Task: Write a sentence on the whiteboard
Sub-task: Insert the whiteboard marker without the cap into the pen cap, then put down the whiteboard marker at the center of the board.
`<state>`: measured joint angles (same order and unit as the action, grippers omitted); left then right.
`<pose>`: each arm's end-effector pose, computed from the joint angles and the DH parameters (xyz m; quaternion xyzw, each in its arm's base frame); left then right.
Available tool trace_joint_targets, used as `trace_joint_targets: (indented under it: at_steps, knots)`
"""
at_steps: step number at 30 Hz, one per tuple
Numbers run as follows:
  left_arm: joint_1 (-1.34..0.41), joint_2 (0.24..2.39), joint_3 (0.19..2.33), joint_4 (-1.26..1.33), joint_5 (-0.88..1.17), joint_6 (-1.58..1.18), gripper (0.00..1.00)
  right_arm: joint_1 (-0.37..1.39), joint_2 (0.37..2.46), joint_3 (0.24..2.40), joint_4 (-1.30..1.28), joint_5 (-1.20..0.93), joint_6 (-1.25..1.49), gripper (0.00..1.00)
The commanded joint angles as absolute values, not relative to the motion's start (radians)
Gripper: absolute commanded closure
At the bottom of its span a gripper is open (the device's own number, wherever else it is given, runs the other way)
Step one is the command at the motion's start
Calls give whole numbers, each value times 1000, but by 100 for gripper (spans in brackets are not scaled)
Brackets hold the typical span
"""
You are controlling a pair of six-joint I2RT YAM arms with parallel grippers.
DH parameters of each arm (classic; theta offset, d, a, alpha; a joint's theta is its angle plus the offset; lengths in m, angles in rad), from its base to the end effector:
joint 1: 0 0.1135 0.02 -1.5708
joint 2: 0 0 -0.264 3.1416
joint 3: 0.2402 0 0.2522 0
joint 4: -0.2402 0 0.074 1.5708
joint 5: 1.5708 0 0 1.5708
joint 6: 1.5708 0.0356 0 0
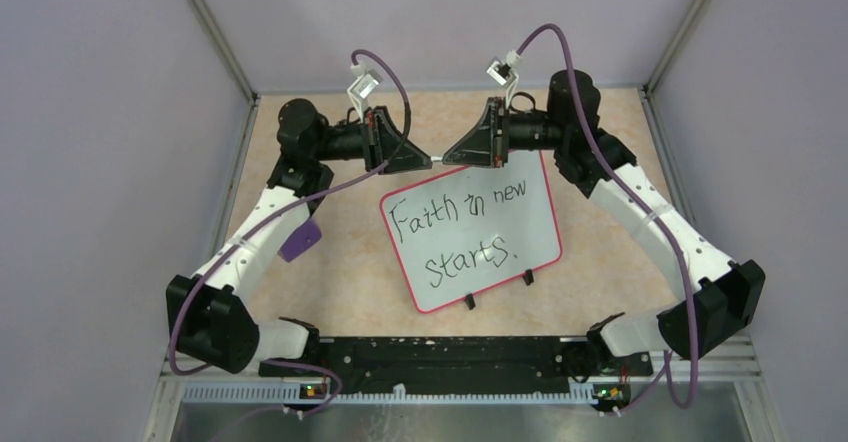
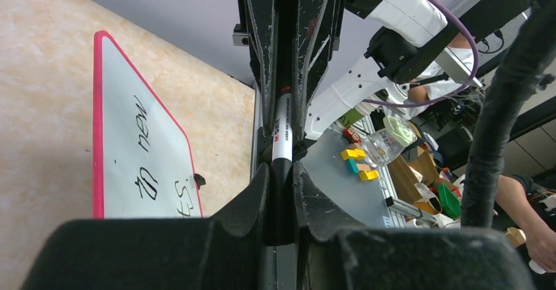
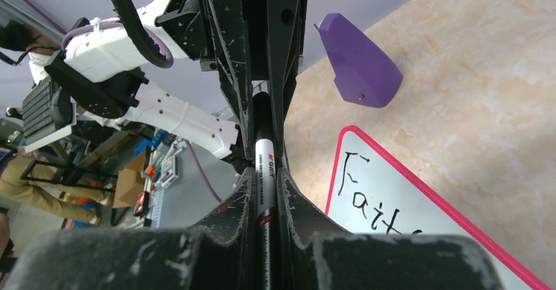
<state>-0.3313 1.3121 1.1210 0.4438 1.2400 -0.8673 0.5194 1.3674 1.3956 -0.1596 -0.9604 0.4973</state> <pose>0.2606 -0.1253 0.4025 0.3110 0.6022 -0.6567 0.3306 0.2489 0.1759 0.4266 -0.3118 0.6636 0.5880 0.3416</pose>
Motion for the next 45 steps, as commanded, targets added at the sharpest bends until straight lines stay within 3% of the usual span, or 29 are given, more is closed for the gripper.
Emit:
trace_joint_targets:
  at_steps: [1,10,14,23,31,38,45]
  knots:
    - [-350,1328,1178,463,1200,-858,87,513,1373,1431,-94,-907,476,100]
    - [-345,1323,1153,560,1251,-960,52,498,1376,1425,-57,-935,510,100]
    - [-333,1326,1141,580,1245,-981,43,487,1379,1424,-49,-922,514,100]
    - [-264,1333,1106,599,1200,-1033,2,441,1374,1404,-9,-938,561,100]
    - [-199,1316,1118,471,1182,-931,1,267,1348,1377,-38,-975,553,100]
    - [-171,1284,1127,372,1174,-819,1,-83,1311,1290,-209,-1029,408,100]
    - [-157,1280,1141,346,1170,-779,1,-360,1382,1217,-451,-875,159,100]
